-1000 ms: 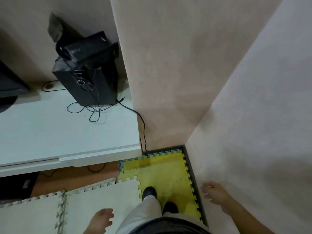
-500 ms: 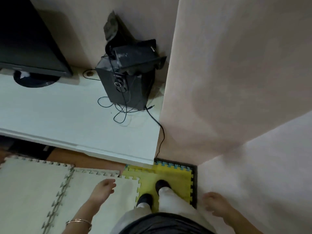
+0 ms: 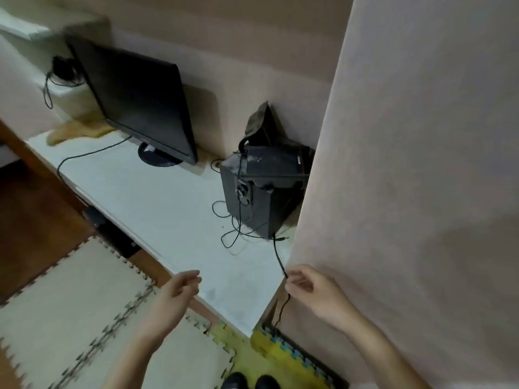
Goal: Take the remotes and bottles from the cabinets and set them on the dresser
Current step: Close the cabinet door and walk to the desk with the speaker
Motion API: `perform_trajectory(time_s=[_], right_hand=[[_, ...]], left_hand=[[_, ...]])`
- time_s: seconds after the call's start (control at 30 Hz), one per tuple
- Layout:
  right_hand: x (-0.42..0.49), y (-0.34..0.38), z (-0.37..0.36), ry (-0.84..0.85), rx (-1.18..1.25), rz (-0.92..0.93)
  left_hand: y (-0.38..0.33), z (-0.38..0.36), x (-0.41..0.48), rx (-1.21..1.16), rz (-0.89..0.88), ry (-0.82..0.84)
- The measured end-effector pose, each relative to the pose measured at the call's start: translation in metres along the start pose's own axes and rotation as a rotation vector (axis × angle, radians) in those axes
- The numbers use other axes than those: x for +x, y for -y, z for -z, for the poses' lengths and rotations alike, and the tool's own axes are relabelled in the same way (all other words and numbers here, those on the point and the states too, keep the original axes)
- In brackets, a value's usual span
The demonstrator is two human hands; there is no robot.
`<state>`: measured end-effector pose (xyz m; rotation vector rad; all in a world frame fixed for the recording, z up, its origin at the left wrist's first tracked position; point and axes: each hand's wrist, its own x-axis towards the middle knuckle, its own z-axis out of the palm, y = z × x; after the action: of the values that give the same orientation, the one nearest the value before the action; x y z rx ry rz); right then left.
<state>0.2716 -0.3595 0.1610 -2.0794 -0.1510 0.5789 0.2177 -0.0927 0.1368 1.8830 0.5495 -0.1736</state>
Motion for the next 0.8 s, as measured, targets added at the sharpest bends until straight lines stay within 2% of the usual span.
perform_trajectory(time_s=[0.13, 0.23, 0.37, 0.6, 0.8], right_hand=[[0.000, 0.118, 0.038, -0.116, -0.017, 0.479], [-0.015, 0.204, 0.071, -0.258, -0.054, 0.818], [-0.040, 0.296, 0.110, -0.478, -0.154, 1.166], [-0.076, 0.405, 0.152, -0.911, -0.233, 1.507], [-0.098, 0.499, 0.182, -1.227, -0.399, 1.556]], left_hand=[[-0.129, 0.033, -0.014, 0.006, -0.466, -0.114], [-0.213, 0.062, -0.035, -0.087, -0.817, -0.229], [-0.301, 0.098, -0.058, -0.199, -1.135, -0.303], [-0.408, 0.147, -0.073, -0.264, -1.431, -0.407], [-0.495, 0.180, -0.104, -0.454, -1.559, -0.433]])
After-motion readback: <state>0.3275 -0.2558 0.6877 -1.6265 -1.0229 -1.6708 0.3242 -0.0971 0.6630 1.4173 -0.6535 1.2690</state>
